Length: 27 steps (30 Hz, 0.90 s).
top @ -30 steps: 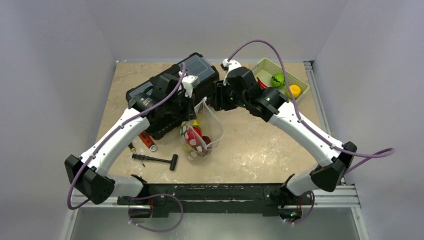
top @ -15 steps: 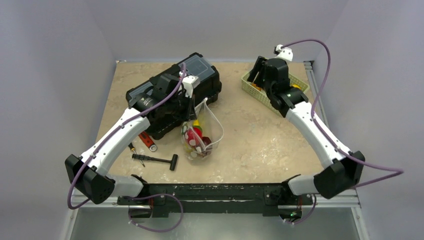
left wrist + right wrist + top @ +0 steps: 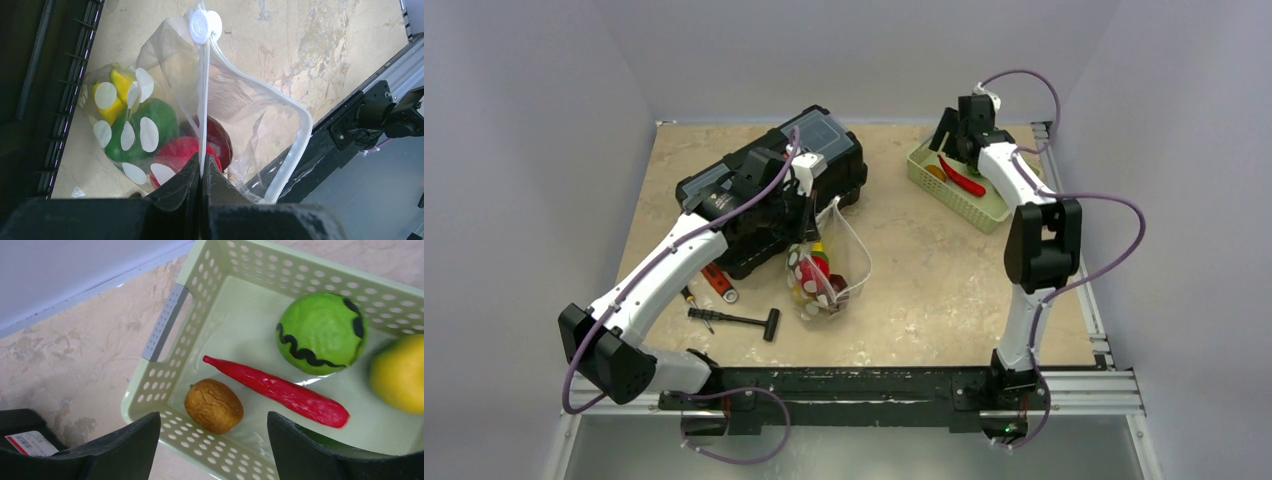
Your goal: Place the food in the zip-top bag and seal the zipper
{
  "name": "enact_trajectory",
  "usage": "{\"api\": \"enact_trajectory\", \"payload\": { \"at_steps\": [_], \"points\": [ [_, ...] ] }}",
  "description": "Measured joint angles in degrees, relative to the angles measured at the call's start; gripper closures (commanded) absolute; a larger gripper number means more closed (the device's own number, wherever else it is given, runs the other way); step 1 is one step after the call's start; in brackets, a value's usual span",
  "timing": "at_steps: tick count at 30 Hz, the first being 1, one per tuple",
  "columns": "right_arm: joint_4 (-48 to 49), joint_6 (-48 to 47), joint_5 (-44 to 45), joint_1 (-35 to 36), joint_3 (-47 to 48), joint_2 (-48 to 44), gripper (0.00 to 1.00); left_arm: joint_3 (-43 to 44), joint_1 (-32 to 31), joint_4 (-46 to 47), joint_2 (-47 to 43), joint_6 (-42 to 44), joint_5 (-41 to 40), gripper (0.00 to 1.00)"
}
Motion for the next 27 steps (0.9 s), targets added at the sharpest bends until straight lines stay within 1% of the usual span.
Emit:
{"api": "enact_trajectory", "payload": {
  "at_steps": [3, 5, 10, 18, 23, 27],
  "points": [
    [-2.9, -0.5, -6.0, -1.9, 5.5, 4.9, 0.23, 0.0, 0.0, 0.0, 0.1, 0.0, 0.3, 1.00],
    [-4.3, -0.8, -9.7, -2.7, 7.4, 7.2, 0.22, 0.0, 0.0, 0.0, 0.1, 0.0, 0.6, 1.00],
    [-7.0, -1.0, -15.0, -3.7, 7.6, 9.7, 0.17, 0.0, 0.0, 0.0, 0.5, 0.0, 1.4, 1.00],
    [-7.1, -1.0, -18.3, -3.5, 7.8, 13.2, 0.16, 0.0, 0.0, 0.0, 0.8, 0.0, 1.6, 1.00],
    [-6.5, -0.7, -19.3, -3.6, 9.4, 17.8, 0.17, 0.0, 0.0, 0.0, 0.9, 0.0, 1.6, 1.00],
    [-5.7, -0.6, -19.4, -3.6, 10.5, 18.3, 0.19, 0.0, 0.0, 0.0, 1.0, 0.0, 1.6, 1.00]
  ]
}}
